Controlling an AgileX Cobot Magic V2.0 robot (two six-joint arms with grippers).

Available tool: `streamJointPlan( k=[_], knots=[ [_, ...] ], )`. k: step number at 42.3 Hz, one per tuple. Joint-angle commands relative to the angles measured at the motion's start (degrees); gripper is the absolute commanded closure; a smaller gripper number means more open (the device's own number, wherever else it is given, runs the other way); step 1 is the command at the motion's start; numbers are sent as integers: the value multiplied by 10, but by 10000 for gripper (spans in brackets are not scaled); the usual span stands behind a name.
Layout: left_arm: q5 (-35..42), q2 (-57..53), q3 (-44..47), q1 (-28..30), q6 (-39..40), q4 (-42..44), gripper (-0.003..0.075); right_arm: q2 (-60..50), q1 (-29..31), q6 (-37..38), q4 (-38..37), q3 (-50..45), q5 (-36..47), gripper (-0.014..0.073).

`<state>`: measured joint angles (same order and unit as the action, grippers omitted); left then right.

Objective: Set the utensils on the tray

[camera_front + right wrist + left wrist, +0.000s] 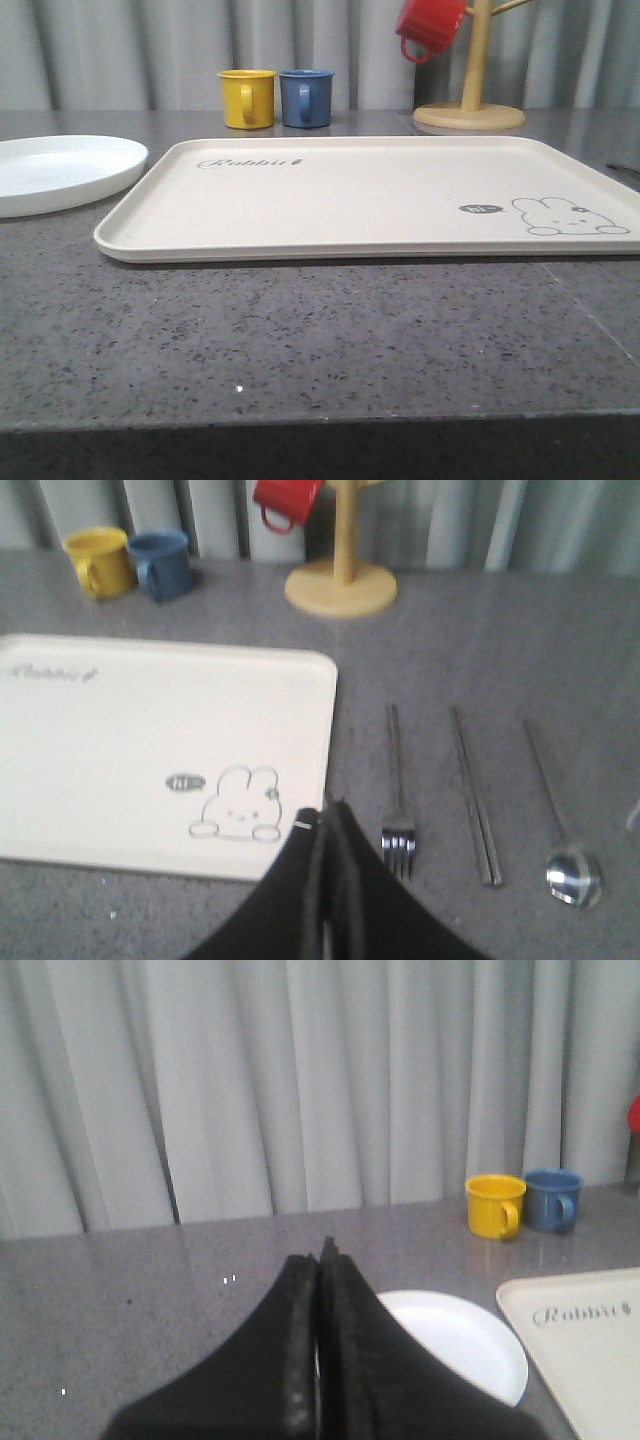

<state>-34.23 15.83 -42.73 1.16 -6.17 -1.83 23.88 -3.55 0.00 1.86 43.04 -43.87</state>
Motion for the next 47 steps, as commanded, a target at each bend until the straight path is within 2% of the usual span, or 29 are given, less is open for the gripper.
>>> streamJointPlan(
  k=[1,15,18,20,21,25,28,31,40,47],
  knots=[
    [8,35,-20,-4,5,-3,741,50,4,0,-5,20,3,661],
    [-8,78,9,-4,5,-8,740,144,4,0,-5,20,-5,652],
    [-27,86,10,-4,5,-8,718,152,4,0,-5,20,-6,581],
    [-46,93,10,-4,5,-8,657,153,4,0,-5,20,-6,489],
    [-55,97,10,-4,5,-8,594,153,4,0,-5,20,-6,409],
    [-62,109,10,-4,5,-8,401,153,4,0,-5,20,-2,200],
    [-65,117,6,-4,5,-8,296,153,4,0,-5,20,-3,120],
    [-77,133,-5,-4,5,-5,260,153,4,0,-5,20,-3,102],
    [-137,229,-53,-4,2,5,260,153,4,0,-5,20,-3,104],
    [-139,332,-87,-4,2,-1,260,153,4,0,-5,20,-3,104]
  ],
)
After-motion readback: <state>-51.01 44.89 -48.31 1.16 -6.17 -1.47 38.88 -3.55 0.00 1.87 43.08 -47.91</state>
